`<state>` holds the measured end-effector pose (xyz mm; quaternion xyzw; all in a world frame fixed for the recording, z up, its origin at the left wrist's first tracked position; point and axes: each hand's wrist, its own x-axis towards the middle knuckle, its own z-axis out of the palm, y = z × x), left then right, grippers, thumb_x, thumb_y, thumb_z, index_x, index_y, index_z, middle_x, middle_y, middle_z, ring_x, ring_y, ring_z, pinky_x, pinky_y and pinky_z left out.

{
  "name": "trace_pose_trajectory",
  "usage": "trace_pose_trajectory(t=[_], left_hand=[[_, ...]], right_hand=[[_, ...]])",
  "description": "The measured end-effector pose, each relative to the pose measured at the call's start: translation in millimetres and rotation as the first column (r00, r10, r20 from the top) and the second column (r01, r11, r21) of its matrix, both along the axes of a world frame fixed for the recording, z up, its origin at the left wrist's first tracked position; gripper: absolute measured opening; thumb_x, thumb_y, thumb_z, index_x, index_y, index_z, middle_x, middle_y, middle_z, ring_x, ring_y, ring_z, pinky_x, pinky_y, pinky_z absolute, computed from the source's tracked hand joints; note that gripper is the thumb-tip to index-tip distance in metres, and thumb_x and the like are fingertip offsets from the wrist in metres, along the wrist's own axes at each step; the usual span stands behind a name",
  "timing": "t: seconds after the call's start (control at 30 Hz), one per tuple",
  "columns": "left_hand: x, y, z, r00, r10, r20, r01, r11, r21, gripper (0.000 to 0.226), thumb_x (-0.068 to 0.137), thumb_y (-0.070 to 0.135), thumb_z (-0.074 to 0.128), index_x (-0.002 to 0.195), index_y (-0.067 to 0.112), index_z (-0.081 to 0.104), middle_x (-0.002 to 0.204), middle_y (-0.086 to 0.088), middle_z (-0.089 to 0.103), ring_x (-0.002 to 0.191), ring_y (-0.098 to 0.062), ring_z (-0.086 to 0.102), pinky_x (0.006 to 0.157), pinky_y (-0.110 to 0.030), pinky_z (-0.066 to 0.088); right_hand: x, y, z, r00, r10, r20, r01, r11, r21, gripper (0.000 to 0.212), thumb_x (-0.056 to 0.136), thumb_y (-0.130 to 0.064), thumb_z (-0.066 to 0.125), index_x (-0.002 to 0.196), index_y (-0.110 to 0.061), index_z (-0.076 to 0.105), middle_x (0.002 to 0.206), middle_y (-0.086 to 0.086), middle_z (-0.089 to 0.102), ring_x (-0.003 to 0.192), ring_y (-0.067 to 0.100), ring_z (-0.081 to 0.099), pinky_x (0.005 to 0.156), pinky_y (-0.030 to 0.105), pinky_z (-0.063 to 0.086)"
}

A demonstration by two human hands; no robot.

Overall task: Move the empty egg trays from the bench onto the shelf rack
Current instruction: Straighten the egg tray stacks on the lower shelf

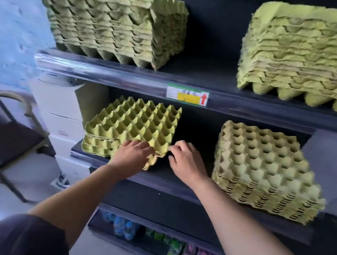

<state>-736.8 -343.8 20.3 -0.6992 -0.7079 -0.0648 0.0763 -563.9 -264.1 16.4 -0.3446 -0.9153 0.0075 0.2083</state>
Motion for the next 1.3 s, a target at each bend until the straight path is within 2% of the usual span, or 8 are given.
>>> trace_pose_trajectory(t=[0.23, 0.43, 0.6, 0.77, 0.9, 1.03, 1.17, 1.3], left_hand=[[-90.9, -12.4, -2.3, 0.996, 0.075, 0.046, -0.074, 0.997, -0.038, 0.033, 0.093, 0.027, 0.046, 0.126, 0.031, 0.051, 0.133, 0.006, 0.049, 0.124, -0.018, 0.042, 0.097, -0.035, 0.035], [-135.0, -6.2, -6.8, 0.984, 0.171, 0.059, -0.171, 0.985, -0.010, 0.041, 0.092, 0.029, 0.051, 0.132, 0.031, 0.045, 0.136, 0.004, 0.046, 0.128, -0.020, 0.038, 0.101, -0.037, 0.033], [-151.0, 8.8, -11.8, 0.979, 0.199, 0.034, -0.198, 0.980, -0.026, 0.058, 0.088, 0.027, 0.057, 0.140, 0.030, 0.032, 0.141, 0.001, 0.038, 0.132, -0.022, 0.033, 0.106, -0.039, 0.030], [-163.6, 26.9, -17.6, 0.976, 0.201, -0.086, -0.201, 0.979, 0.008, 0.064, 0.088, 0.026, 0.057, 0.143, 0.032, 0.025, 0.142, 0.004, 0.039, 0.131, -0.021, 0.033, 0.103, -0.035, 0.028], [-177.9, 43.3, -8.1, 0.985, 0.137, -0.103, -0.132, 0.990, 0.055, 0.060, 0.087, 0.034, 0.059, 0.140, 0.031, 0.031, 0.135, 0.006, 0.049, 0.124, -0.020, 0.043, 0.096, -0.032, 0.034], [-200.0, 47.7, -0.9, 0.995, 0.047, -0.092, -0.038, 0.995, 0.097, 0.058, 0.085, 0.032, 0.062, 0.138, 0.028, 0.039, 0.133, 0.003, 0.053, 0.120, -0.024, 0.046, 0.092, -0.034, 0.038], [-218.6, 47.3, -13.5, 1.000, 0.014, -0.022, -0.016, 0.997, -0.075, 0.063, 0.089, 0.029, 0.059, 0.143, 0.029, 0.027, 0.143, 0.002, 0.041, 0.129, -0.022, 0.037, 0.101, -0.036, 0.036], [-226.3, 41.5, -38.1, 0.998, -0.012, 0.055, 0.027, 0.959, -0.281, 0.072, 0.087, 0.020, 0.061, 0.145, 0.025, 0.018, 0.145, -0.003, 0.036, 0.134, -0.026, 0.028, 0.103, -0.042, 0.039]], right_hand=[[-78.8, -7.7, 7.6, 0.988, -0.058, 0.141, 0.072, 0.993, -0.090, 0.043, 0.094, -0.023, 0.050, 0.136, -0.018, 0.045, 0.134, 0.004, 0.046, 0.118, 0.026, 0.045, 0.092, 0.039, 0.045], [-124.1, 8.9, 0.9, 0.942, -0.096, 0.321, 0.156, 0.974, -0.165, 0.063, 0.092, -0.022, 0.056, 0.146, -0.025, 0.024, 0.150, 0.006, 0.024, 0.134, 0.032, 0.029, 0.107, 0.048, 0.034], [-141.4, 22.4, -5.5, 0.878, -0.068, 0.473, 0.148, 0.980, -0.134, 0.054, 0.088, -0.030, 0.063, 0.134, -0.023, 0.037, 0.138, 0.010, 0.032, 0.113, 0.033, 0.052, 0.107, 0.053, 0.031], [-147.0, 33.1, -3.0, 0.917, -0.070, 0.393, 0.139, 0.978, -0.152, 0.041, 0.089, -0.026, 0.062, 0.127, -0.023, 0.047, 0.137, 0.008, 0.041, 0.122, 0.035, 0.047, 0.107, 0.057, 0.027], [-150.9, 41.3, 11.7, 0.954, -0.131, 0.271, 0.175, 0.974, -0.143, 0.033, 0.091, -0.025, 0.053, 0.124, -0.026, 0.050, 0.130, 0.004, 0.046, 0.114, 0.030, 0.048, 0.093, 0.052, 0.041], [-167.0, 32.0, 11.8, 0.947, -0.197, 0.255, 0.243, 0.956, -0.165, 0.036, 0.091, -0.026, 0.054, 0.126, -0.025, 0.050, 0.133, 0.004, 0.043, 0.118, 0.031, 0.044, 0.095, 0.054, 0.039], [-185.7, 20.3, 0.6, 0.906, -0.235, 0.352, 0.319, 0.926, -0.204, 0.046, 0.093, -0.026, 0.053, 0.137, -0.028, 0.040, 0.143, 0.008, 0.036, 0.127, 0.034, 0.038, 0.102, 0.054, 0.035], [-191.9, 7.9, -10.0, 0.839, -0.199, 0.506, 0.411, 0.842, -0.350, 0.077, 0.091, -0.030, 0.060, 0.150, -0.032, 0.010, 0.155, 0.013, 0.020, 0.143, 0.036, 0.016, 0.111, 0.054, 0.023]])
